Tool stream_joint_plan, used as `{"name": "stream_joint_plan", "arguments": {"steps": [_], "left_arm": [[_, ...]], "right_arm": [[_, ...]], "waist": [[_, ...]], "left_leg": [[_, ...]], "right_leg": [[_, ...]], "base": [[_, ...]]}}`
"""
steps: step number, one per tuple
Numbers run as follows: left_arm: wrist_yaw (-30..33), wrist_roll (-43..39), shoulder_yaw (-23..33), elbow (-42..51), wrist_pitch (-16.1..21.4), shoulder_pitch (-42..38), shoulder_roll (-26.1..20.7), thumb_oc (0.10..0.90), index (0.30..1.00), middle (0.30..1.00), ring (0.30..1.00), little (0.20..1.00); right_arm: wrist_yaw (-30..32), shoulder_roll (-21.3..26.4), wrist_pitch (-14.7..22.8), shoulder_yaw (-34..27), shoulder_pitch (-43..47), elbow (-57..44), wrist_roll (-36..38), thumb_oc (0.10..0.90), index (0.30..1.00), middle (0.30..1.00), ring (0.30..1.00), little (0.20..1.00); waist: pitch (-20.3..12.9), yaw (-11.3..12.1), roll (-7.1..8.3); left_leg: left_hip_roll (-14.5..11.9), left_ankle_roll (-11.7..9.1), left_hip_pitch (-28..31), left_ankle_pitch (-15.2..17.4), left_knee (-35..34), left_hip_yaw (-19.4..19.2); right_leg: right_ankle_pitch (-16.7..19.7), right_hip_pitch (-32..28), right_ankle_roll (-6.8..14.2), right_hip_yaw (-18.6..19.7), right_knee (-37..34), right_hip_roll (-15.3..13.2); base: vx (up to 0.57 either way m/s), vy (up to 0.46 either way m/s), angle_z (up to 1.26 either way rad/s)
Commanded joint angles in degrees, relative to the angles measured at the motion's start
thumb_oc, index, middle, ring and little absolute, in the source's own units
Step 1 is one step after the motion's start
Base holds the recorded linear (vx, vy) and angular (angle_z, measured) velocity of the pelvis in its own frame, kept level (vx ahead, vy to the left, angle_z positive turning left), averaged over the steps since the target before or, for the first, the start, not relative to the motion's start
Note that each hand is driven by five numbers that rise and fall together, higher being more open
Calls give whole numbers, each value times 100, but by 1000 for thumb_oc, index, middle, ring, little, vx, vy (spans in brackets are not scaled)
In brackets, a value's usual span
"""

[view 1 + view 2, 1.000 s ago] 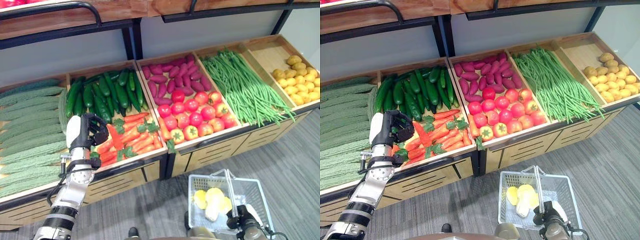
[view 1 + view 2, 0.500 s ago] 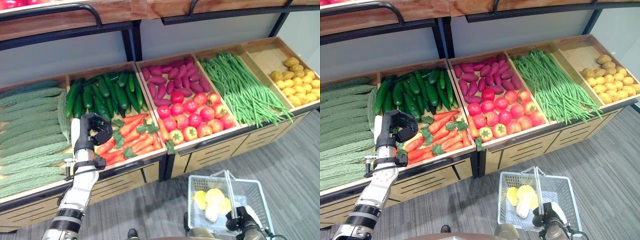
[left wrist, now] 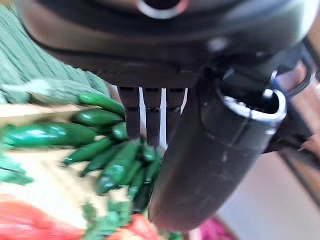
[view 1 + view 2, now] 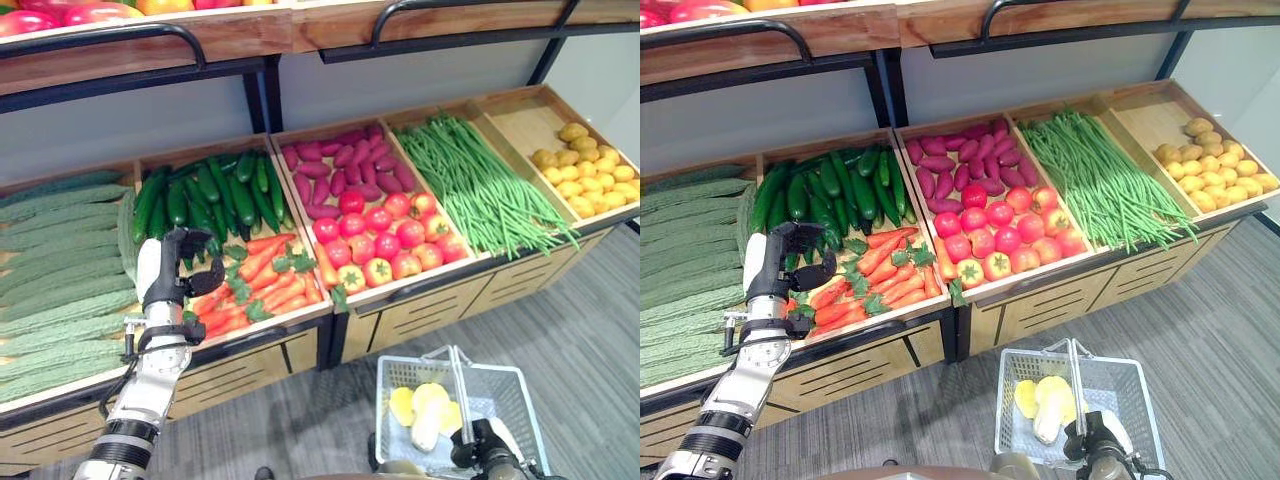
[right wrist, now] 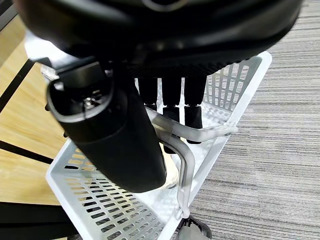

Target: Get the vegetables into the basket

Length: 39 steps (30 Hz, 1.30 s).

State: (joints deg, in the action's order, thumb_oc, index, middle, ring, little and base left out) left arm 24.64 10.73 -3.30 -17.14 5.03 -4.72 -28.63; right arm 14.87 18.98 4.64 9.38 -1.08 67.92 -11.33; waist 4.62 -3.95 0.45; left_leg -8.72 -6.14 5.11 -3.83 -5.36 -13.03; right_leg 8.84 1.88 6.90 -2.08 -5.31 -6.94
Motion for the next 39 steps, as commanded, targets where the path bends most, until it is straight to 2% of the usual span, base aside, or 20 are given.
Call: {"name": "stream_joint_plan", "arguments": {"steps": [1,8,11,19,26,39], "left_arm": [[242,571,62,85,171,-786,-428,900,1000,1000,1000,1000],[226,761,-269,-282,84,-1177,-544,900,1000,1000,1000,1000],[147,679,-563,-451,165,-1510,-585,900,1000,1000,1000,1000],[116,975,-1133,-1050,3,-2086,-742,900,1000,1000,1000,1000],[279,1039,-1201,-1246,-128,-2266,-746,900,1000,1000,1000,1000],[533,1332,-1002,-1333,-462,-2146,-719,900,1000,1000,1000,1000]], "right_arm": [[167,217,28,225,11,91,-161,400,300,300,300,300],[184,269,-5,289,41,77,-181,400,300,300,300,300],[187,310,1,347,73,7,-138,400,300,300,300,300],[243,415,17,382,140,-105,-71,400,300,300,300,300],[336,460,18,391,281,-99,-15,400,300,300,300,300],[400,412,12,454,406,-103,-15,400,300,300,300,300]], "waist": [[-57,-79,269],[-34,-133,245],[-5,-212,224],[82,-361,177],[180,-378,161],[247,-302,162]], "left_leg": [[-56,-61,-63,190,36,-2],[-93,-87,-86,169,36,-24],[-123,-104,-85,154,36,-78],[-223,-145,-161,112,36,-218],[-273,-159,-312,54,36,-279],[-266,-151,-290,80,36,-241]], "right_leg": [[-246,-166,404,-261,31,-478],[-231,-108,395,-226,31,-437],[-230,-53,383,-168,31,-382],[-187,189,367,34,31,-276],[-156,407,349,125,31,-201],[-239,349,318,77,31,-174]], "base": [[0,0,0],[2,-4,-1],[13,-27,-4],[9,-18,-12],[10,-14,-18],[29,1,0]]}}
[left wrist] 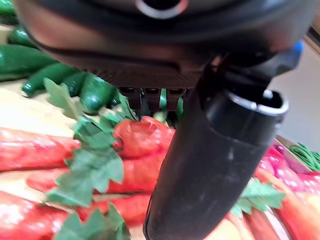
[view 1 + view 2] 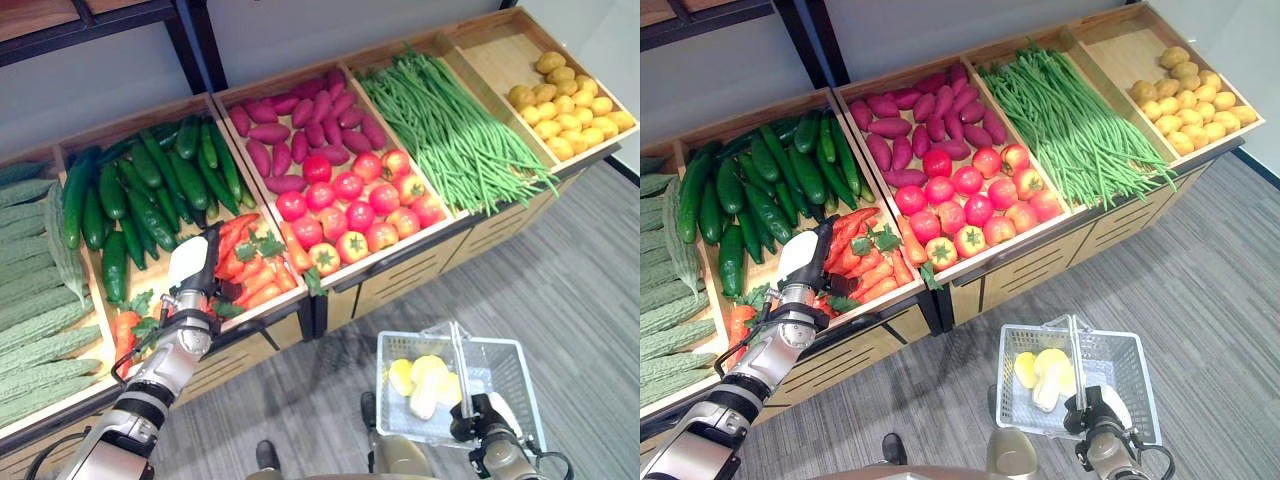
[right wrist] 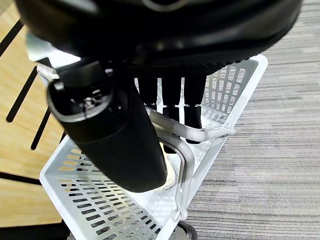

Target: Get the vegetables into the basket

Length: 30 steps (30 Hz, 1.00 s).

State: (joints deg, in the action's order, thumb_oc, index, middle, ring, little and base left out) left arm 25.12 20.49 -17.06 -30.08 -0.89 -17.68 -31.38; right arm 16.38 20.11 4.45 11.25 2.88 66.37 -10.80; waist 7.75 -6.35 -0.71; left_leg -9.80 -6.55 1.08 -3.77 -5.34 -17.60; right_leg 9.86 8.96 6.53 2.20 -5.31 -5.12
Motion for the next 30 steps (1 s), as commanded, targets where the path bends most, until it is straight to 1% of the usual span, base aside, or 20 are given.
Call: {"name": "stream_joint_plan", "arguments": {"steps": [1,2,4,5,6,7,8,9,14,18,20,21,22,27,28,29,30], "left_arm": [[424,390,301,-162,62,-898,-418,900,1000,1000,1000,1000],[175,574,108,-368,-38,-1034,-469,900,1000,1000,1000,1000],[101,649,5,-560,-50,-1147,-500,900,1000,1000,1000,1000],[29,704,-103,-690,-72,-1245,-523,900,1000,1000,1000,1000],[-211,872,-371,-1023,-90,-1474,-622,900,1000,1000,1000,1000],[-207,870,-386,-1041,-84,-1496,-619,900,1000,1000,1000,1000],[-278,1001,-522,-1110,-137,-1630,-680,602,583,583,583,583],[-312,1307,-875,-1569,-147,-1974,-765,400,300,300,300,300],[-235,1300,-963,-1759,-144,-2082,-724,400,300,300,300,300],[-144,1284,-876,-1493,-107,-1910,-696,400,300,300,300,300],[-63,1242,-769,-1206,-58,-1813,-740,400,300,300,300,300],[18,1201,-633,-836,3,-1704,-789,400,300,300,300,300],[10,1204,-621,-818,-2,-1686,-794,400,300,300,300,300],[211,1051,-127,107,227,-1211,-937,400,300,300,300,300],[216,1014,-3,460,274,-1083,-979,400,300,300,300,300],[223,1004,256,915,354,-783,-1035,400,300,300,300,300],[279,985,371,1086,454,-651,-1041,400,300,300,300,300]], "right_arm": [[261,305,27,293,55,75,-62,400,300,300,300,300],[245,330,5,308,101,89,-65,400,300,300,300,300],[239,346,-1,321,117,89,-77,400,300,300,300,300],[238,355,0,337,136,89,-86,400,300,300,300,300],[221,386,-3,379,194,165,-99,400,300,300,300,300],[222,381,-1,370,199,169,-99,400,300,300,300,300],[222,399,8,388,217,151,-111,400,300,300,300,300],[213,419,48,480,272,147,-128,400,300,300,300,300],[213,407,80,538,321,163,-118,400,300,300,300,300],[205,351,83,531,274,224,-103,400,300,300,300,300],[206,356,87,483,222,230,-96,400,300,300,300,300],[200,353,80,427,157,190,-96,400,300,300,300,300],[199,355,77,432,152,186,-97,400,300,300,300,300],[198,328,69,293,33,186,-67,400,300,300,300,300],[189,313,63,259,21,195,-67,400,300,300,300,300],[164,293,55,221,-33,175,-85,400,300,300,300,300],[144,269,58,194,-48,173,-82,400,300,300,300,300]], "waist": [[-37,-64,278],[-7,-78,271],[7,-89,266],[12,-97,261],[19,-124,245],[25,-115,249],[31,-130,245],[57,-169,245],[82,-181,256],[66,-162,274],[48,-149,278],[31,-128,279],[31,-134,278],[-32,-54,285],[-48,-27,280],[-92,-1,284],[-113,23,286]], "left_leg": [[-154,-107,113,76,34,224],[-150,-104,95,79,34,232],[-150,-106,88,79,34,230],[-151,-106,81,74,34,230],[-144,-107,75,77,34,223],[-144,-106,75,77,34,222],[-140,-105,70,80,34,216],[-138,-107,55,82,34,200],[-136,-105,43,82,34,173],[-134,-95,113,110,34,151],[-134,-92,157,127,34,150],[-124,-90,191,141,34,164],[-124,-89,196,142,34,165],[-91,-75,282,192,34,224],[-85,-71,291,199,34,238],[-69,-61,319,225,34,269],[-60,-58,330,235,34,290]], "right_leg": [[-340,-357,356,-357,31,-358],[-334,-335,359,-358,31,-357],[-331,-325,359,-353,31,-357],[-327,-313,361,-346,31,-355],[-321,-292,367,-330,31,-352],[-321,-291,367,-329,31,-352],[-316,-282,370,-324,31,-353],[-290,-232,379,-287,31,-351],[-270,-189,388,-248,31,-345],[-284,-231,384,-233,31,-340],[-304,-277,386,-246,31,-342],[-321,-329,387,-266,31,-351],[-323,-334,387,-268,31,-352],[-364,-477,388,-346,31,-387],[-371,-506,388,-363,31,-398],[-388,-566,383,-404,31,-416],[-391,-602,383,-430,31,-428]], "base": [[0,0,0],[0,0,0],[0,0,0],[-4,23,4],[-4,23,4],[-6,26,5],[0,0,0],[0,0,0],[-7,8,-4],[1,3,-2],[0,0,0],[0,0,0],[0,0,0],[1,2,2],[4,17,12],[-18,21,13],[-20,18,9]]}}
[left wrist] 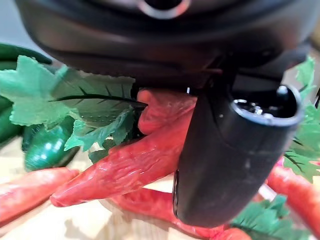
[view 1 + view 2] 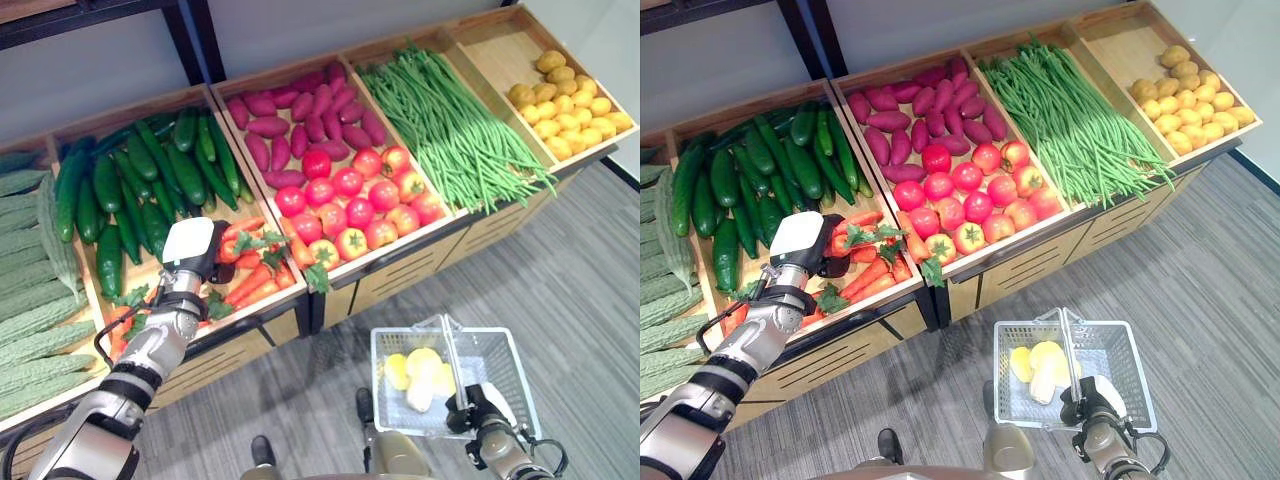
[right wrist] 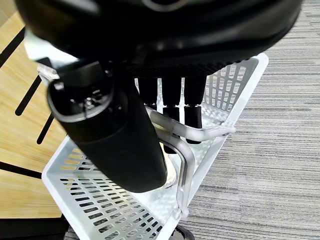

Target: Get the vegetables into the basket

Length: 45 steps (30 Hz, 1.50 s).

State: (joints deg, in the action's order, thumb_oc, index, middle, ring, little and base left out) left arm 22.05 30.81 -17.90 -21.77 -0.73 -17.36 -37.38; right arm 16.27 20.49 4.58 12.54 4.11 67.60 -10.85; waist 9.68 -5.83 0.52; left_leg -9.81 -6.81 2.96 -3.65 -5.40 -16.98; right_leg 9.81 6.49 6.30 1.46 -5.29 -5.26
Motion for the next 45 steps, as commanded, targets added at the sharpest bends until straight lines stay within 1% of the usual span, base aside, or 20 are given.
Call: {"name": "stream_joint_plan", "arguments": {"steps": [1,6,12,16,24,25,29,30,31,32,34,35,36,37,38,39,40,41,42,45], "left_arm": [[581,-45,469,270,438,-663,-445,400,300,300,300,300],[650,-348,967,984,704,-72,-317,400,300,300,300,300],[565,-918,1399,1361,859,417,-59,400,300,300,300,300],[410,-831,1547,1634,864,646,-239,400,300,300,300,300],[208,-583,1488,1719,857,745,-562,400,300,300,300,300],[144,-537,1373,1822,895,616,-752,400,300,300,300,300],[76,-364,1110,1887,930,379,-973,400,300,300,300,300],[78,-363,1103,1882,931,374,-975,400,300,300,300,300],[115,-188,965,1839,942,243,-1050,400,300,300,300,300],[126,-145,912,1896,933,170,-1096,400,300,300,300,300],[144,-88,858,1883,938,78,-1162,400,300,300,300,300],[177,-87,889,1871,932,101,-1200,400,300,300,300,300],[173,-93,970,1919,903,167,-1254,400,300,300,300,300],[170,-94,979,1924,902,173,-1254,400,300,300,300,300],[174,-118,1133,2019,900,302,-1292,400,300,300,300,300],[167,-104,1246,2062,891,402,-1349,400,300,300,300,300],[161,-81,1386,2130,893,550,-1399,400,300,300,300,300],[144,-78,1582,2282,928,742,-1467,400,300,300,300,300],[108,-67,1728,2325,933,916,-1481,400,300,300,300,300],[133,-36,1826,2290,931,1022,-1458,400,300,300,300,300]], "right_arm": [[155,233,45,72,-172,50,-78,400,300,300,300,300],[123,165,70,-15,-263,18,-73,400,300,300,300,300],[103,167,34,-100,-324,34,-79,400,300,300,300,300],[81,185,6,-206,-340,126,-79,400,300,300,300,300],[46,260,-1,-332,-379,133,-55,400,300,300,300,300],[59,310,-5,-426,-392,19,-32,400,300,300,300,300],[8,354,4,-428,-519,-17,-98,400,300,300,300,300],[6,351,1,-432,-525,-24,-99,400,300,300,300,300],[16,392,20,-445,-619,-118,-131,400,300,300,300,300],[42,408,12,-489,-587,-111,-110,400,300,300,300,300],[60,399,-2,-510,-551,-94,-82,400,300,300,300,300],[63,390,0,-502,-545,-127,-79,400,300,300,300,300],[72,337,-9,-491,-524,-3,-60,400,300,300,300,300],[73,338,-6,-487,-517,2,-59,400,300,300,300,300],[63,311,-23,-488,-504,64,-76,400,300,300,300,300],[69,303,-22,-480,-511,78,-95,400,300,300,300,300],[77,270,-21,-467,-549,56,-138,400,300,300,300,300],[93,255,-22,-459,-554,108,-206,400,300,300,300,300],[98,235,-16,-461,-577,155,-211,400,300,300,300,300],[120,238,-3,-435,-594,133,-210,400,300,300,300,300]], "waist": [[-306,-38,163],[-398,23,195],[-452,42,202],[-479,89,191],[-464,129,203],[-371,127,262],[-319,53,339],[-325,58,347],[-298,-30,383],[-270,-54,383],[-256,-30,374],[-236,9,367],[-163,166,262],[-157,151,259],[-118,269,191],[-128,308,150],[-133,335,156],[-166,389,148],[-214,401,199],[-227,439,200]], "left_leg": [[-58,-30,145,224,40,230],[-34,-14,194,254,40,291],[-1,9,230,267,40,332],[45,35,246,282,40,364],[197,145,341,344,40,331],[355,280,260,466,252,273],[549,391,173,569,358,249],[558,397,167,568,360,246],[692,447,91,576,354,197],[752,467,27,577,371,148],[776,500,-78,590,423,41],[789,535,-121,591,437,-41],[725,591,-153,589,419,-255],[722,588,-148,590,418,-242],[672,607,-168,524,365,-433],[664,584,-107,585,279,-408],[651,587,-83,535,209,-538],[626,615,-78,462,117,-752],[636,574,-29,449,105,-896],[605,526,29,445,145,-1056]], "right_leg": [[-387,-359,407,-358,29,-416],[-407,-463,397,-422,29,-443],[-415,-532,386,-460,29,-473],[-423,-593,403,-507,29,-520],[-375,-660,497,-506,69,-668],[-326,-468,603,-368,355,-843],[8,-304,771,-250,558,-1065],[16,-297,777,-245,553,-1073],[419,-144,870,-133,515,-1189],[667,7,870,-99,492,-1242],[784,160,870,-103,464,-1292],[745,254,870,-254,519,-1330],[285,283,742,-1047,963,-1401],[254,287,740,-1057,1001,-1404],[-39,250,621,-1664,1345,-1474],[-262,150,652,-1813,1575,-1467],[-359,84,622,-1968,1736,-1459],[-595,-28,557,-2125,2097,-1344],[-678,-170,557,-2028,1880,-1164],[-661,-284,535,-2129,1517,-1103]], "base": [[-22,9,15],[-14,3,11],[-14,10,5],[-3,9,1],[-10,75,3],[-75,265,-1],[-58,181,-4],[-93,161,-1],[-135,176,-2],[-137,175,-6],[-128,108,-28],[-240,203,-55],[-171,146,-68],[-199,180,-121],[-55,126,-127],[-99,147,-123],[-94,85,-132],[-120,-11,-153],[-76,-30,-149],[18,-98,-45]]}}
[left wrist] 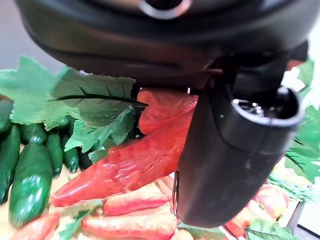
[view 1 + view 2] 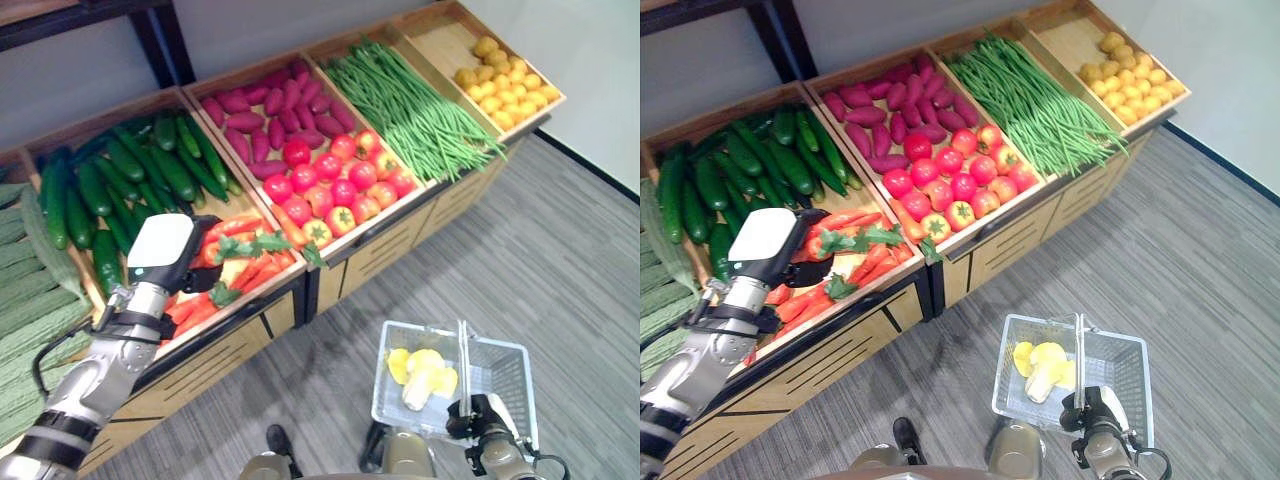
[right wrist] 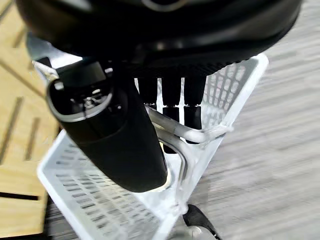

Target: Get the vegetables into the basket

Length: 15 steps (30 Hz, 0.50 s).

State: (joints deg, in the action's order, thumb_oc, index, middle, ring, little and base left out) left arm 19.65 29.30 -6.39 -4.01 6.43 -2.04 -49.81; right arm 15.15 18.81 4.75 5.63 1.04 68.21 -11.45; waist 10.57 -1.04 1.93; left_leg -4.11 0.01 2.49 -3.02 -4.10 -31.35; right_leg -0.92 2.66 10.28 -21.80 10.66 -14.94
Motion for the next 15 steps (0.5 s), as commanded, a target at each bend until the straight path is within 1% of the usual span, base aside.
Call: {"name": "stream_joint_plan", "arguments": {"steps": [1,6,7,9,10,11,12,15], "left_arm": [[368,140,701,494,204,-490,-196,400,300,300,300,300],[405,168,612,313,187,-580,-76,400,300,300,300,300],[411,122,567,285,188,-605,37,400,300,300,300,300],[410,102,568,267,180,-595,133,400,300,300,300,300],[409,67,481,215,184,-671,223,400,300,300,300,300],[410,56,445,199,187,-703,282,400,300,300,300,300],[414,57,436,189,189,-717,290,400,300,300,300,300],[417,15,289,125,182,-830,443,400,300,300,300,300]], "right_arm": [[230,407,-29,250,-298,81,-146,400,300,300,300,300],[253,487,-3,190,-376,-38,-72,400,300,300,300,300],[271,525,-6,175,-376,-49,-56,400,300,300,300,300],[290,570,12,128,-399,-108,-13,400,300,300,300,300],[327,647,16,115,-385,-124,19,400,300,300,300,300],[346,666,26,104,-374,-142,36,400,300,300,300,300],[346,674,25,99,-375,-144,38,400,300,300,300,300],[403,771,39,5,-394,-221,111,400,300,300,300,300]], "waist": [[-348,-48,39],[-391,-163,-45],[-398,-215,-77],[-406,-282,-120],[-381,-336,-174],[-369,-365,-193],[-364,-360,-204],[-317,-438,-267]], "left_leg": [[27,-174,84,380,25,334],[-189,-375,89,248,154,202],[-292,-466,94,155,178,174],[-416,-564,123,83,206,125],[-554,-672,113,20,310,107],[-626,-727,95,-21,370,88],[-644,-741,90,-22,385,90],[-878,-896,56,-114,584,81]], "right_leg": [[397,55,138,190,-203,-97],[278,-156,36,235,-753,182],[247,-193,-20,256,-840,287],[206,-238,-82,311,-923,408],[150,-270,-160,361,-966,513],[119,-278,-205,374,-976,566],[115,-280,-218,374,-978,580],[11,-333,-354,411,-991,749]], "base": [[37,-133,-41],[36,-199,-33],[49,-263,-43],[65,-296,-19],[60,-306,-15],[37,-227,-27],[34,-177,-21],[51,-210,-9]]}}
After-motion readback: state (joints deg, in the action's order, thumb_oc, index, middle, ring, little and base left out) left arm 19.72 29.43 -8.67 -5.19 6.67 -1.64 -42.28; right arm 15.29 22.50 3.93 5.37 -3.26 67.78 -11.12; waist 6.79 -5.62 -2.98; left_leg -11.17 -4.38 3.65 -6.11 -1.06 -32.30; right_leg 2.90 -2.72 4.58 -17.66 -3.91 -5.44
